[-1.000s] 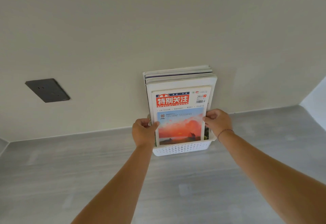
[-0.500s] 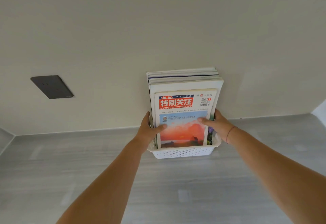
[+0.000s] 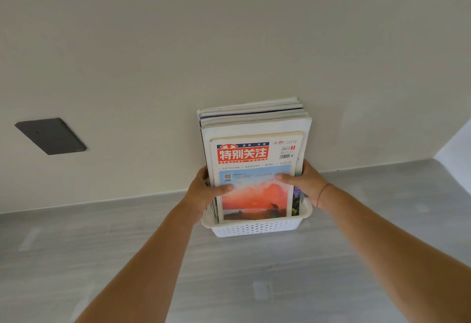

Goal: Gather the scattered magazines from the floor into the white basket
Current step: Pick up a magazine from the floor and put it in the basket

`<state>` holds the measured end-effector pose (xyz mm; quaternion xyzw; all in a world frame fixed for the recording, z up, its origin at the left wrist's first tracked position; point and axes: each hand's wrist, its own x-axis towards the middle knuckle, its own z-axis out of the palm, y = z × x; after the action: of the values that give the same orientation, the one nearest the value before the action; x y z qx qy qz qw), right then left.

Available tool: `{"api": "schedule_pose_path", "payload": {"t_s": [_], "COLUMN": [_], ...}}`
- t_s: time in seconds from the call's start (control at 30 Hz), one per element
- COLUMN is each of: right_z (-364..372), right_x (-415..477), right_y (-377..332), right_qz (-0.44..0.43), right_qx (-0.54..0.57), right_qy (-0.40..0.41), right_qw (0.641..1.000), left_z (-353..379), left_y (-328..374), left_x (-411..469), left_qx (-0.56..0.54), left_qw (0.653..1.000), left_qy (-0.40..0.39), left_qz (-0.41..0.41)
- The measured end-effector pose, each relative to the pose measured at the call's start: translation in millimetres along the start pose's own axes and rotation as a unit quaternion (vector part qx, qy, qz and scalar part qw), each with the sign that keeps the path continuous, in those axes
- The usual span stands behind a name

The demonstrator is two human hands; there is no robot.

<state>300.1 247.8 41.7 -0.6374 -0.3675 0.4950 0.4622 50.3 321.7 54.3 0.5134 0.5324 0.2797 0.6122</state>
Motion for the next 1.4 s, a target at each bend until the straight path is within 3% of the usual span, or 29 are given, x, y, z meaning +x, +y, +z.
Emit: {"api": "schedule_pose_path", "payload": {"t_s": [0.33, 0.6, 0.83, 1.1, 1.23, 1.4], "right_z": [-13.5, -82.6, -162.0, -224.9, -242.4, -260.6], "right_x": [-79.4, -188.3, -300.8, -390.9, -405.1, -401.6], "right_y": [28.5, 66.2, 101.4, 136.3, 144.8, 151.0], "right_qz": [0.008, 0.041, 0.047, 0.055, 0.074, 0.105], "right_qx": [0.031, 0.064, 0.124, 0.184, 0.179, 0.167], "right_qy": [0.133, 0.286, 0.425, 0.59, 0.638, 0.662], "right_qw": [0.991, 0.955, 0.895, 0.784, 0.746, 0.723], "left_z": [29.0, 136.1, 277.5, 426.6, 477.2, 513.7], "left_y": [-7.7, -8.3, -13.2, -11.3, -6.1, -6.3], "left_x": [-22.3, -59.1, -107.7, -152.4, -157.4, -147.1], "left_qx": [0.042, 0.094, 0.147, 0.223, 0.263, 0.291], "left_qw": [0.997, 0.976, 0.93, 0.842, 0.803, 0.79], "left_qy": [-0.063, -0.196, -0.331, -0.48, -0.522, -0.525], "left_qz": [0.007, 0.028, 0.063, 0.106, 0.116, 0.123]}}
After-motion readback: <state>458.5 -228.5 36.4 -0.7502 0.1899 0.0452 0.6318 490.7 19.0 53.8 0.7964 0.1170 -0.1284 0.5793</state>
